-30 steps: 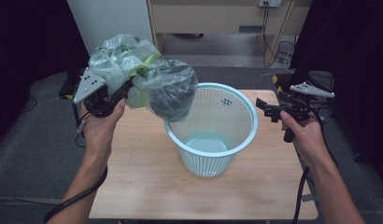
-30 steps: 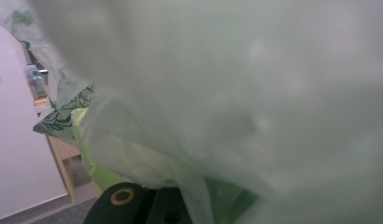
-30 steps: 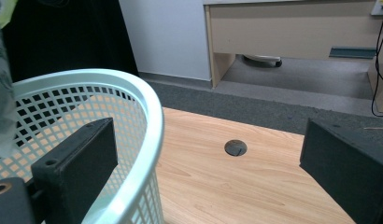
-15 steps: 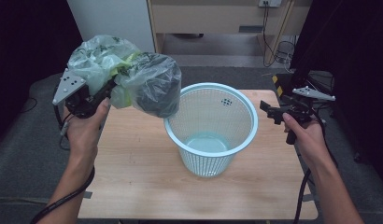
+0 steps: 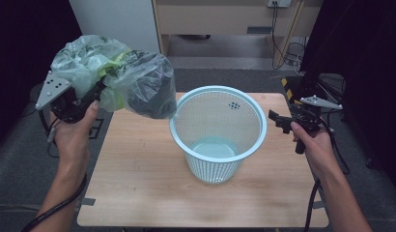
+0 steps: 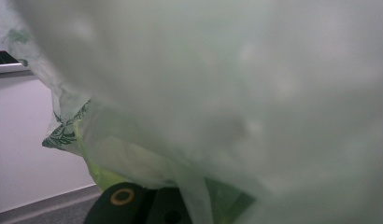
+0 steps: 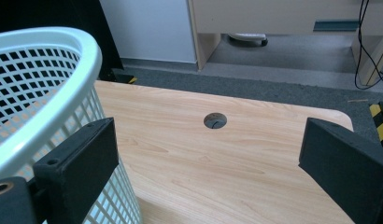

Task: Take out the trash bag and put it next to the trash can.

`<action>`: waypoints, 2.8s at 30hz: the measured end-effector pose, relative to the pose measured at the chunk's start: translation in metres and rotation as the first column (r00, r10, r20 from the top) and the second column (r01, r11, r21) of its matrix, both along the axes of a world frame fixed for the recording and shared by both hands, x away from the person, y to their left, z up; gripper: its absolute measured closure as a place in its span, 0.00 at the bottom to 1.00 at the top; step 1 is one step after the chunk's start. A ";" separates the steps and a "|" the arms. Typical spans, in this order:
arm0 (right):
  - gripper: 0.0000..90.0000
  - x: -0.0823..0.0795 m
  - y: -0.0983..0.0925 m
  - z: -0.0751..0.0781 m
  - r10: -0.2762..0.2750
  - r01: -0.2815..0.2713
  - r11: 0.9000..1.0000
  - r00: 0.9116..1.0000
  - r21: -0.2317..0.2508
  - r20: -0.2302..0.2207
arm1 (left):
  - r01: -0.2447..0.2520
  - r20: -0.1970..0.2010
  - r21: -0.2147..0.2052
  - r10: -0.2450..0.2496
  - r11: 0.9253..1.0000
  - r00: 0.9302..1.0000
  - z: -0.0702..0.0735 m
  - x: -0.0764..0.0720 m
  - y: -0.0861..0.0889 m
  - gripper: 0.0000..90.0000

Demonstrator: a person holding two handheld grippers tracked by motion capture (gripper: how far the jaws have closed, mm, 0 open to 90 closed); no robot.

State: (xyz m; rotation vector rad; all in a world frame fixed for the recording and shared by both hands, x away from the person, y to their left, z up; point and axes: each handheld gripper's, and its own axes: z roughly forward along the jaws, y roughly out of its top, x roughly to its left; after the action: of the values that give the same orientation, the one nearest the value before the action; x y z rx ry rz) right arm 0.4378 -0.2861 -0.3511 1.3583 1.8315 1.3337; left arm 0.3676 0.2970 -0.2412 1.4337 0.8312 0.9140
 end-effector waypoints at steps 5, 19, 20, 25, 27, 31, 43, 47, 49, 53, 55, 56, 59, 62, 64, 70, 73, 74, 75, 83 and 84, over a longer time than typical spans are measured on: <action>0.06 0.001 -0.001 -0.007 -0.004 0.004 1.000 1.000 -0.006 -0.010 | -0.011 -0.001 -0.002 0.011 1.000 1.000 0.001 -0.002 0.005 0.98; 0.06 0.002 -0.002 -0.026 -0.010 0.010 1.000 1.000 -0.008 -0.028 | -0.046 -0.040 0.029 0.047 0.999 0.998 -0.020 0.009 0.009 0.98; 0.06 0.002 -0.002 -0.028 -0.009 0.009 1.000 0.999 -0.011 -0.031 | -0.048 -0.045 0.034 0.050 0.998 0.998 -0.022 0.010 0.008 0.98; 0.06 0.003 -0.002 -0.038 -0.014 0.013 1.000 0.999 -0.009 -0.042 | -0.052 -0.075 0.045 0.056 0.998 0.996 -0.040 0.016 0.006 0.97; 0.06 0.003 -0.001 -0.043 -0.011 0.010 1.000 0.999 -0.010 -0.045 | -0.056 -0.089 0.045 0.060 0.997 0.994 -0.048 0.019 0.004 0.97; 0.06 0.004 0.002 -0.055 -0.008 0.007 1.000 0.998 -0.011 -0.055 | -0.062 -0.128 0.050 0.068 0.997 0.989 -0.073 0.028 0.000 0.97; 0.06 0.007 0.004 -0.086 -0.012 0.011 1.000 0.995 -0.017 -0.098 | -0.087 -0.199 0.042 0.094 0.995 0.975 -0.127 0.046 -0.007 0.97; 0.06 0.007 0.005 -0.096 -0.019 0.016 1.000 0.994 -0.021 -0.112 | -0.089 -0.221 0.047 0.097 0.995 0.971 -0.147 0.042 -0.010 0.97; 0.06 0.007 0.007 -0.102 -0.022 0.018 0.999 0.992 -0.037 -0.127 | -0.092 -0.228 0.051 0.102 0.994 0.968 -0.158 0.037 -0.011 0.97; 0.08 0.006 0.008 -0.111 -0.035 0.025 0.997 0.991 -0.074 -0.127 | -0.107 -0.253 0.038 0.113 0.994 0.961 -0.181 0.025 -0.011 0.96; 0.08 0.006 0.008 -0.114 -0.033 0.022 0.996 0.991 -0.083 -0.128 | -0.106 -0.268 0.051 0.116 0.993 0.956 -0.191 0.020 -0.011 0.95; 0.08 0.006 0.009 -0.116 -0.037 0.027 0.996 0.991 -0.082 -0.130 | -0.101 -0.276 0.061 0.114 0.993 0.954 -0.197 0.016 -0.011 0.95; 0.08 0.004 0.009 -0.122 -0.041 0.028 0.994 0.992 -0.105 -0.123 | -0.087 -0.293 0.063 0.102 0.994 0.951 -0.206 0.007 -0.012 0.93; 0.08 0.001 0.009 -0.127 -0.042 0.028 0.993 0.991 -0.115 -0.129 | -0.084 -0.306 0.072 0.102 0.994 0.946 -0.213 -0.002 -0.014 0.89; 0.08 -0.001 0.008 -0.132 -0.046 0.029 0.991 0.991 -0.131 -0.125 | -0.086 -0.315 0.078 0.107 0.993 0.943 -0.218 -0.007 -0.017 0.84; 0.08 -0.007 0.006 -0.147 -0.055 0.036 0.990 0.988 -0.134 -0.147 | -0.109 -0.324 0.103 0.137 0.989 0.936 -0.228 -0.012 -0.026 0.66; 0.08 -0.010 0.005 -0.156 -0.065 0.044 0.990 0.985 -0.133 -0.158 | -0.120 -0.328 0.105 0.148 0.987 0.933 -0.230 -0.011 -0.028 0.55; 0.08 -0.011 0.004 -0.158 -0.068 0.047 0.990 0.984 -0.134 -0.162 | -0.117 -0.332 0.102 0.145 0.988 0.932 -0.232 -0.011 -0.029 0.51; 0.08 -0.011 0.005 -0.162 -0.075 0.052 0.990 0.982 -0.134 -0.173 | -0.116 -0.334 0.102 0.144 0.988 0.932 -0.233 -0.011 -0.030 0.50; 0.07 -0.011 0.010 -0.183 -0.091 0.044 0.977 0.971 -0.209 -0.223 | -0.127 -0.333 0.072 0.144 0.989 0.932 -0.232 -0.011 -0.032 0.42; 0.07 -0.011 0.011 -0.185 -0.088 0.037 0.974 0.970 -0.222 -0.226 | -0.127 -0.330 0.069 0.143 0.989 0.933 -0.232 -0.012 -0.032 0.42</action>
State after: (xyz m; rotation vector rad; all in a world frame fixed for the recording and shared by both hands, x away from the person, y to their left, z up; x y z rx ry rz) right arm 0.4268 -0.2753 -0.5363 1.4922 2.0025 0.9405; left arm 0.3560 0.2649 -0.4729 1.6142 1.1807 0.8063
